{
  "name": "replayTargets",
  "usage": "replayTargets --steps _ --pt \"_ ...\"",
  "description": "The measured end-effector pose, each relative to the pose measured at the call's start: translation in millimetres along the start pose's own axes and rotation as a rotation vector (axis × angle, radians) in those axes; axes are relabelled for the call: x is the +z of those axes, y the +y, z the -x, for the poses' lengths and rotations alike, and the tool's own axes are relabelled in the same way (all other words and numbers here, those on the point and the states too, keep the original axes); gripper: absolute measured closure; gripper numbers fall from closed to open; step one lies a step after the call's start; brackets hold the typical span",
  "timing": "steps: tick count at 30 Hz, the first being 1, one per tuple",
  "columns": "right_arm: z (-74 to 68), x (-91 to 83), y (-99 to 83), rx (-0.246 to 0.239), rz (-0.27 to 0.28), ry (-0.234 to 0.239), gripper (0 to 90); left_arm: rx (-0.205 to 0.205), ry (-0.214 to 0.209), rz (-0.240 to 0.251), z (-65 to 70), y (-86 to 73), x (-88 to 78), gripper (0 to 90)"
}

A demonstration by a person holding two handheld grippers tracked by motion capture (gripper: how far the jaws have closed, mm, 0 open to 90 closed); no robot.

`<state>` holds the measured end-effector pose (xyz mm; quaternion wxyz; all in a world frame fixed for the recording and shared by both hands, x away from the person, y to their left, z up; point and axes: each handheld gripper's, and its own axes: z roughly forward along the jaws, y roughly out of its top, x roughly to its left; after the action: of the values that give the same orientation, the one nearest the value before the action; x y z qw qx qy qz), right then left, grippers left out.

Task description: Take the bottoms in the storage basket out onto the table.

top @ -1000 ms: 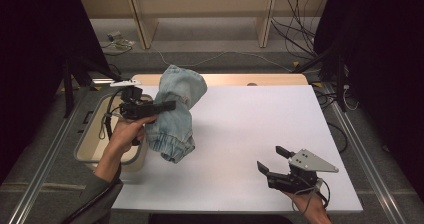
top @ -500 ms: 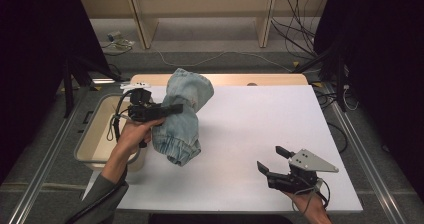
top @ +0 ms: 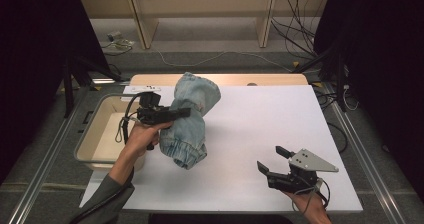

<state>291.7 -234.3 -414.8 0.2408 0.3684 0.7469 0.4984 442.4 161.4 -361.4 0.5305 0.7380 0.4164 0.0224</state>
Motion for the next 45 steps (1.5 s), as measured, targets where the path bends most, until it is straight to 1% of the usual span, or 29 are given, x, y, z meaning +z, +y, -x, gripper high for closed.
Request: replayTargets --steps 5,14,20,24,29,32,39,45 --pt "-0.1 -0.1 0.0 -0.002 0.000 -0.001 23.4 0.006 0.004 -0.017 1.3 -3.4 7.0 68.8" --pt "0.2 0.5 -0.1 -0.002 -0.001 -0.001 23.4 -0.006 0.013 -0.012 2.2 -6.1 15.0 68.7" --pt "0.1 1.2 -0.5 0.001 -0.003 0.000 23.4 -0.010 0.009 -0.004 4.0 -4.2 19.9 68.5" --pt "0.0 0.7 -0.3 0.000 -0.001 -0.003 23.4 0.008 0.014 -0.023 5.1 -5.0 26.7 68.5" --pt "0.7 1.0 -0.5 0.005 -0.002 -0.002 23.4 0.003 0.027 -0.039 3.7 -6.1 36.2 68.5" --pt "0.8 0.9 -0.4 0.005 0.001 -0.004 23.4 0.008 0.035 -0.048 4.3 -6.0 40.6 68.5" --pt "0.4 0.8 -0.4 0.004 0.000 -0.005 23.5 0.019 0.037 -0.070 7.1 -5.5 54.1 68.3" --pt "1.2 0.3 -0.4 0.006 0.004 -0.005 23.5 0.018 0.039 -0.080 7.9 -4.9 63.6 68.2"
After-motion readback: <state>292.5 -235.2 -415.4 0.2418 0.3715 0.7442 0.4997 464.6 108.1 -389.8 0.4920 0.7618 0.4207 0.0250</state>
